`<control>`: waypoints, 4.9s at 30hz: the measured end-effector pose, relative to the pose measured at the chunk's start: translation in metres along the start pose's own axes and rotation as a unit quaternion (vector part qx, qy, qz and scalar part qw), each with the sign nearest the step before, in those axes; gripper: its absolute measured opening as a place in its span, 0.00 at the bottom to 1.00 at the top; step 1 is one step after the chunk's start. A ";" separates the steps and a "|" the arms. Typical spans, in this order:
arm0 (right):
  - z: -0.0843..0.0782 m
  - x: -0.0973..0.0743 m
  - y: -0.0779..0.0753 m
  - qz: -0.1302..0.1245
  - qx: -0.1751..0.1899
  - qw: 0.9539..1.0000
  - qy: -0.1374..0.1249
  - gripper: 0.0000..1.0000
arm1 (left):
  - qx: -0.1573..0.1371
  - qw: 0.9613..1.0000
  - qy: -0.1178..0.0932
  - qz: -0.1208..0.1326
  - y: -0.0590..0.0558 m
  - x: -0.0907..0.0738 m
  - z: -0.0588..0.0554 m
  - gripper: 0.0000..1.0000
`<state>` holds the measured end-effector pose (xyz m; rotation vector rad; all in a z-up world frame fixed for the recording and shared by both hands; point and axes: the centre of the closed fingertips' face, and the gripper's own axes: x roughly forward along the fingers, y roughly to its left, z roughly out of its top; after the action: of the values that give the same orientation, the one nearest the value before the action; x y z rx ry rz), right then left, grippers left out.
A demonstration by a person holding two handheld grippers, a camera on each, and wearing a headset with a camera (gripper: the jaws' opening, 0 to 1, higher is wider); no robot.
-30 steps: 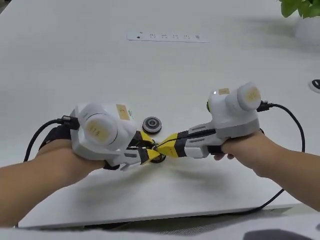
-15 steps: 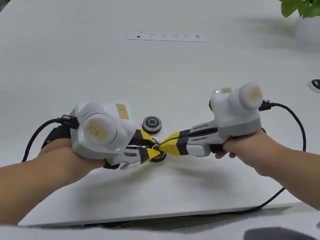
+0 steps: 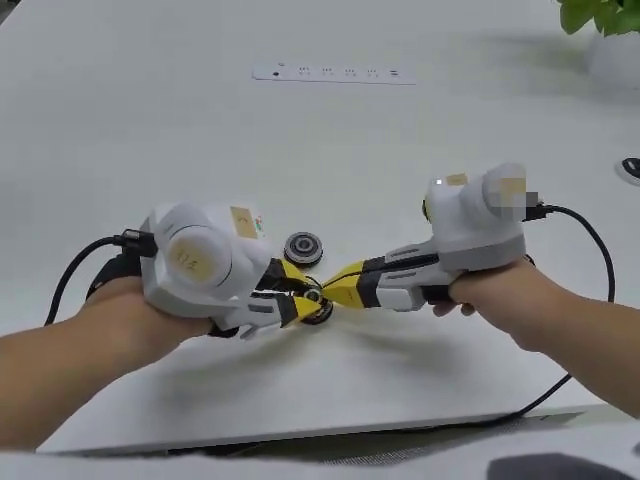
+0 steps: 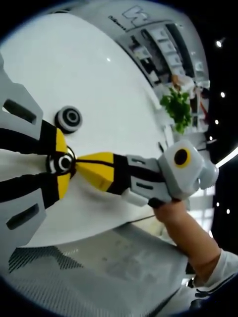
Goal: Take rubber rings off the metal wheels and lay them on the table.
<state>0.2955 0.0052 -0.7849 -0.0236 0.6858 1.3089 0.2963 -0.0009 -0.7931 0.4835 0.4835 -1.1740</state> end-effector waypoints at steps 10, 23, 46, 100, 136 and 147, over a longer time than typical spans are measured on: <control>0.002 -0.001 -0.002 0.000 0.007 1.000 -0.007 0.00 | -0.007 1.000 -0.003 -0.003 0.000 -0.001 0.001 0.15; 0.001 -0.002 -0.002 0.000 0.008 1.000 -0.007 0.00 | -0.012 1.000 0.002 -0.015 -0.003 -0.004 0.000 0.22; 0.003 -0.004 -0.006 0.000 0.008 1.000 -0.013 0.00 | -0.031 0.999 -0.009 -0.011 -0.002 -0.024 0.007 0.33; 0.030 0.009 0.022 0.036 -0.006 0.999 -0.015 0.00 | -0.054 0.998 -0.027 0.017 -0.003 -0.084 -0.006 0.66; 0.029 0.050 0.026 0.058 -0.013 0.998 0.004 0.00 | -0.061 0.997 -0.019 0.045 0.006 -0.105 -0.022 0.74; 0.026 0.060 0.026 0.053 -0.018 0.998 0.011 0.00 | -0.061 0.997 -0.017 0.046 0.006 -0.106 -0.023 0.74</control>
<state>0.2892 0.0752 -0.7830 -0.0312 0.6898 1.4255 0.2663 0.0930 -0.7482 0.3756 0.4956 -1.0557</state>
